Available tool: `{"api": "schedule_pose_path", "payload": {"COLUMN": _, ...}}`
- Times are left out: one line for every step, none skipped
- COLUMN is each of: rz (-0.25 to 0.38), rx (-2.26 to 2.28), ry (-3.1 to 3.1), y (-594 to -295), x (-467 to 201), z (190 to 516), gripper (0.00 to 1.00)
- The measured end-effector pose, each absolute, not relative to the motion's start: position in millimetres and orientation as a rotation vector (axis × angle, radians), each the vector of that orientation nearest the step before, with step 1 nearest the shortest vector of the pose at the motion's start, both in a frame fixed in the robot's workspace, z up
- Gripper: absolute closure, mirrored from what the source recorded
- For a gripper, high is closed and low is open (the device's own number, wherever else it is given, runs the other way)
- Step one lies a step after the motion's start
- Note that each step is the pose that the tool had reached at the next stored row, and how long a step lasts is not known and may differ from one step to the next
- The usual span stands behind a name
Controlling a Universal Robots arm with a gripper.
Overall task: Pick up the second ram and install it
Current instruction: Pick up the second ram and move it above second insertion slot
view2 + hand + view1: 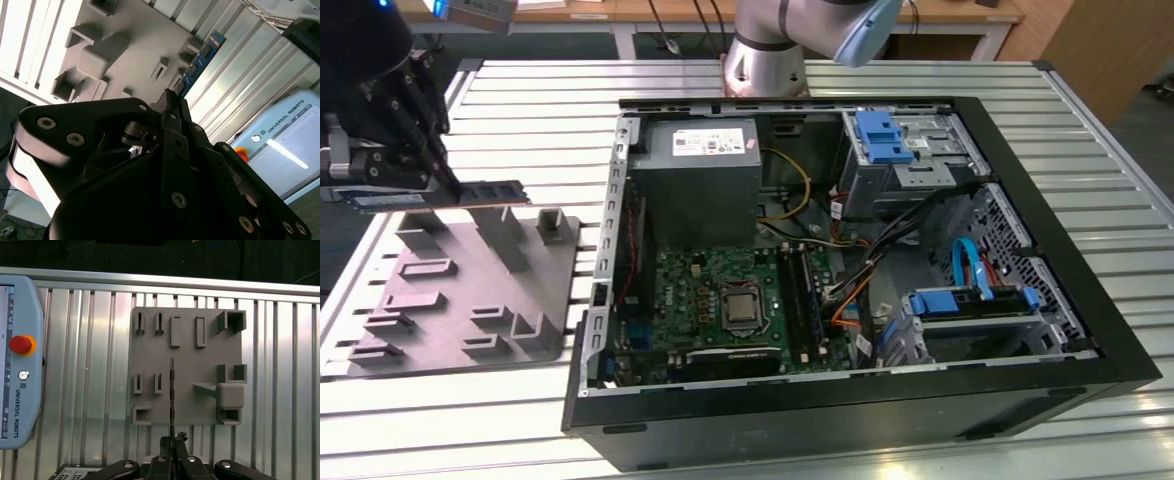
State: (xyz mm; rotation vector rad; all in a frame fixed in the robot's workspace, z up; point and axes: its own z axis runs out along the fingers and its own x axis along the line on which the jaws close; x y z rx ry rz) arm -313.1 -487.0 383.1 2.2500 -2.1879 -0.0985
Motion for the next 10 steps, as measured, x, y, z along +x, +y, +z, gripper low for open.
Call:
{"api": "schedule_pose_path", "payload": {"rz": -0.099, "rx": 2.250, "ry": -2.188, "y": -487.0, "x": -310.9, "z": 383.0, "gripper": 0.86}}
{"api": "schedule_pose_path", "payload": {"rz": -0.099, "rx": 2.250, "ry": -2.188, "y": -487.0, "x": -308.8, "z": 383.1, "gripper": 0.86}}
{"api": "schedule_pose_path", "payload": {"rz": -0.099, "rx": 2.250, "ry": -2.188, "y": -487.0, "x": -306.7, "z": 383.0, "gripper": 0.86}}
{"api": "schedule_pose_path", "payload": {"rz": -0.099, "rx": 2.250, "ry": -2.188, "y": -487.0, "x": -304.6, "z": 383.0, "gripper": 0.86}}
{"api": "schedule_pose_path", "payload": {"rz": -0.099, "rx": 2.250, "ry": -2.188, "y": -487.0, "x": -302.5, "z": 383.0, "gripper": 0.86}}
{"api": "schedule_pose_path", "payload": {"rz": -0.099, "rx": 2.250, "ry": -2.188, "y": -487.0, "x": -300.2, "z": 383.0, "gripper": 0.86}}
{"api": "schedule_pose_path", "payload": {"rz": -0.099, "rx": 2.250, "ry": -2.188, "y": -487.0, "x": -298.1, "z": 383.0, "gripper": 0.86}}
{"api": "schedule_pose_path", "payload": {"rz": -0.099, "rx": 2.250, "ry": -2.188, "y": -487.0, "x": -296.1, "z": 383.0, "gripper": 0.86}}
{"api": "schedule_pose_path", "payload": {"rz": -0.099, "rx": 2.250, "ry": -2.188, "y": -487.0, "x": -294.1, "z": 383.1, "gripper": 0.86}}
{"api": "schedule_pose_path", "payload": {"rz": -0.099, "rx": 2.250, "ry": -2.188, "y": -487.0, "x": -292.3, "z": 383.0, "gripper": 0.86}}
